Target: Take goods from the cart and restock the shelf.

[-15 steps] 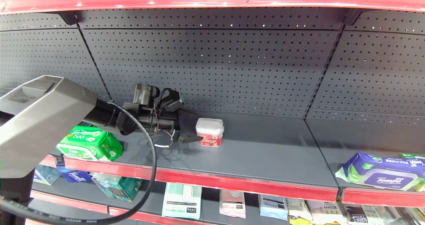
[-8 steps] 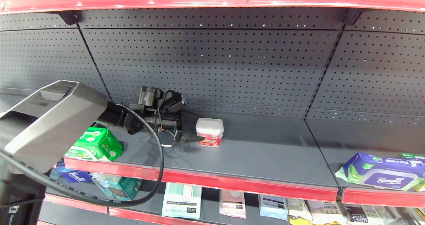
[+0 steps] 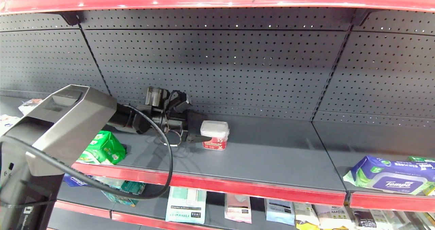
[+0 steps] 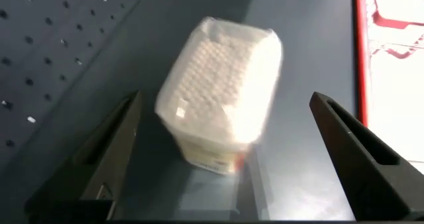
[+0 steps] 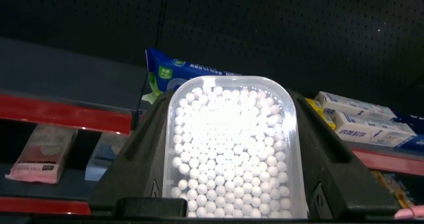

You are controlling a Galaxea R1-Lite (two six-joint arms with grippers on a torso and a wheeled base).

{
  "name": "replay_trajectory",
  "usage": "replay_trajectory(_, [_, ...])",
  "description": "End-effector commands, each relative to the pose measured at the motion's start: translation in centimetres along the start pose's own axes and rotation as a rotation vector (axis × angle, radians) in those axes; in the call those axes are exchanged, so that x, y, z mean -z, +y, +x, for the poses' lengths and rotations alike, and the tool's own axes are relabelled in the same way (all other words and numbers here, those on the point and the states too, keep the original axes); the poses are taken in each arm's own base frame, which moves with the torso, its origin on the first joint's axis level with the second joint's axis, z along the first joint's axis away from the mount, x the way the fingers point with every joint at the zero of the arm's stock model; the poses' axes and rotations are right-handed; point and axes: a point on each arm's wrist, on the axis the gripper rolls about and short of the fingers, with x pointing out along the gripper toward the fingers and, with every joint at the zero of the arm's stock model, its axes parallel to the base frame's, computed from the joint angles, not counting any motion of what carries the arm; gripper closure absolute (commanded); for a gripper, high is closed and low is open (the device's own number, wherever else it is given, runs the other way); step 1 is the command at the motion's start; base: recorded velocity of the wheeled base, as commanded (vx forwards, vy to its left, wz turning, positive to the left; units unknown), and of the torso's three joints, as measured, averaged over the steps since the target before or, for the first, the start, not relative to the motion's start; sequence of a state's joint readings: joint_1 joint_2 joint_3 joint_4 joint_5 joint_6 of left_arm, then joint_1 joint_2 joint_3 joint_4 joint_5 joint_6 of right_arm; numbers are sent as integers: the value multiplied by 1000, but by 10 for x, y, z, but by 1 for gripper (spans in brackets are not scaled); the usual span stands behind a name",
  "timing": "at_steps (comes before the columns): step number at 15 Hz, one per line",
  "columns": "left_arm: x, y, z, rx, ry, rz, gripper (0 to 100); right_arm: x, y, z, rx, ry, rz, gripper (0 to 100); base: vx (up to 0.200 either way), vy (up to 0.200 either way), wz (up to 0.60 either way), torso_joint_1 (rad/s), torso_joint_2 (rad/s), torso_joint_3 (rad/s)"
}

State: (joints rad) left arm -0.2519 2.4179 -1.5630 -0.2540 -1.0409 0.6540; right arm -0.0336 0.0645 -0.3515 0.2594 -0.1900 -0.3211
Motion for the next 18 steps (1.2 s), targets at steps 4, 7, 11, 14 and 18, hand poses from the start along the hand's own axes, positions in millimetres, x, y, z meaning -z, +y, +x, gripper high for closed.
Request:
replay_trajectory(4, [6, 11, 12, 2, -11, 21, 0, 0, 0, 1, -1, 4, 0, 100, 0, 0, 0, 0, 0, 0])
replay_trajectory(7, [5, 7, 20, 18, -10, 23, 0, 0, 0, 0, 0, 2, 0, 100, 0, 0, 0, 0, 0, 0])
replay_trajectory(11, [13, 0, 36, 40, 5, 12, 0, 1, 1, 1, -3, 9, -3, 100, 0, 0, 0, 0, 0, 0])
replay_trajectory(14, [13, 0, 42, 47, 5, 17, 0, 2, 1, 2, -4, 13, -2, 100, 0, 0, 0, 0, 0, 0])
replay_trajectory(18, [13, 2, 48, 31, 13, 30, 0, 2, 1, 1, -5, 11, -14, 100, 0, 0, 0, 0, 0, 0])
